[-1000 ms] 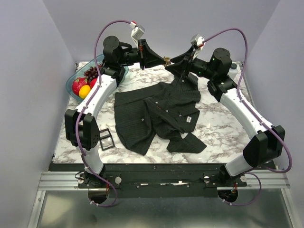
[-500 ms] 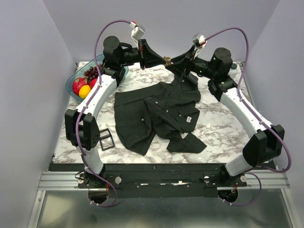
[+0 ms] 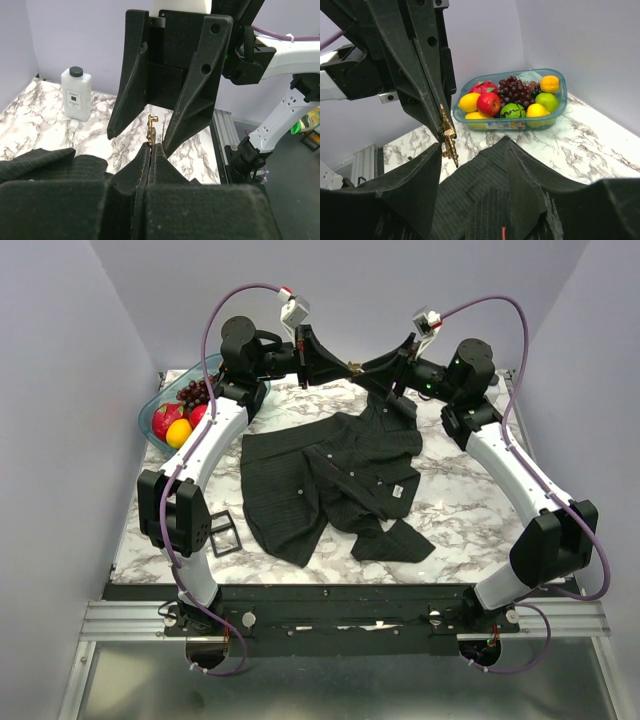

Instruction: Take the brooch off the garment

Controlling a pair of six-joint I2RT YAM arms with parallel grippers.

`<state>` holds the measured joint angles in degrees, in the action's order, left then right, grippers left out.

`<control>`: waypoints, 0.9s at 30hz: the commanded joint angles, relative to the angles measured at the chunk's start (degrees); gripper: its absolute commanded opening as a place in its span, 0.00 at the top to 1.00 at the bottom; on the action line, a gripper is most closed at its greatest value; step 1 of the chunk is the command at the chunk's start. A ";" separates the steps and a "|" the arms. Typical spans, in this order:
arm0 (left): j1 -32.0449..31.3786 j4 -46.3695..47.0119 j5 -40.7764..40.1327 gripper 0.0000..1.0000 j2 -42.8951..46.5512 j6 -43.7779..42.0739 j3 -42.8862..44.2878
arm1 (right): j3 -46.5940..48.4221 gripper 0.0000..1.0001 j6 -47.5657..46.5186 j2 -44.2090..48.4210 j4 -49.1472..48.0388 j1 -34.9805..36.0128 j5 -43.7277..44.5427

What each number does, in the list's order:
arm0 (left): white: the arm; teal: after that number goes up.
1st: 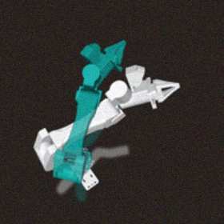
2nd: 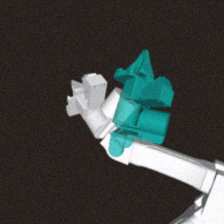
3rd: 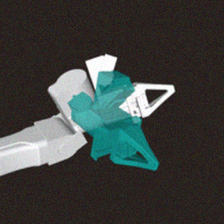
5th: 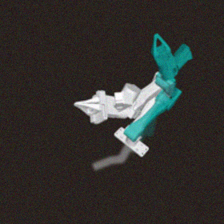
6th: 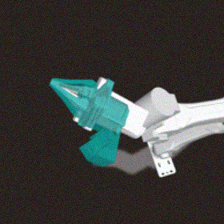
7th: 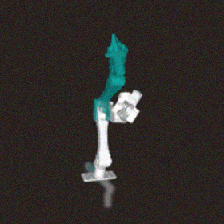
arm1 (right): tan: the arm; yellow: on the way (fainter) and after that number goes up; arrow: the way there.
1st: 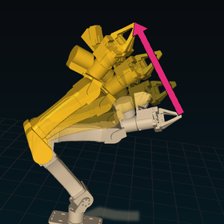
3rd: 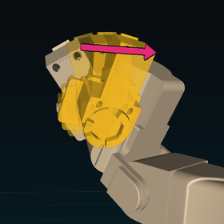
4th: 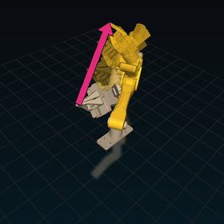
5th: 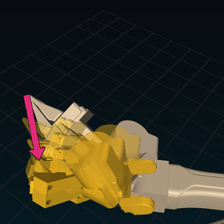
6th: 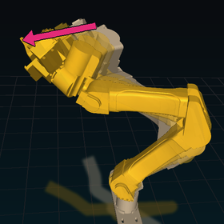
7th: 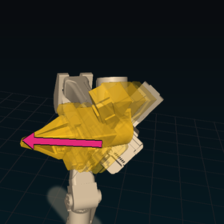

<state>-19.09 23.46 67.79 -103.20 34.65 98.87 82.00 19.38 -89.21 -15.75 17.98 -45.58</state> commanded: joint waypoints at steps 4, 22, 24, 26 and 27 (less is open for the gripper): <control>-0.95 -0.18 5.42 1.00 -0.07 0.41 0.89 | 1.59 0.45 2.16 -0.09 -1.84 -1.28 -2.31; -1.74 16.07 11.22 1.00 -2.27 11.66 0.10 | 5.09 0.68 4.88 -4.74 -0.25 -2.86 -8.55; -1.91 17.31 11.49 1.00 -2.27 12.10 0.01 | 6.07 0.69 6.10 -6.15 0.37 -2.86 -9.43; -2.00 18.98 11.49 1.00 -1.83 12.89 -0.60 | 7.12 0.70 7.60 -7.46 0.89 -3.21 -9.61; -2.00 19.68 11.58 1.00 -1.74 13.07 -0.87 | 7.56 0.70 8.74 -7.99 1.16 -3.39 -9.70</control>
<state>-19.20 35.86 71.68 -106.37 42.98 98.70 86.72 25.47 -93.60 -16.21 16.12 -57.80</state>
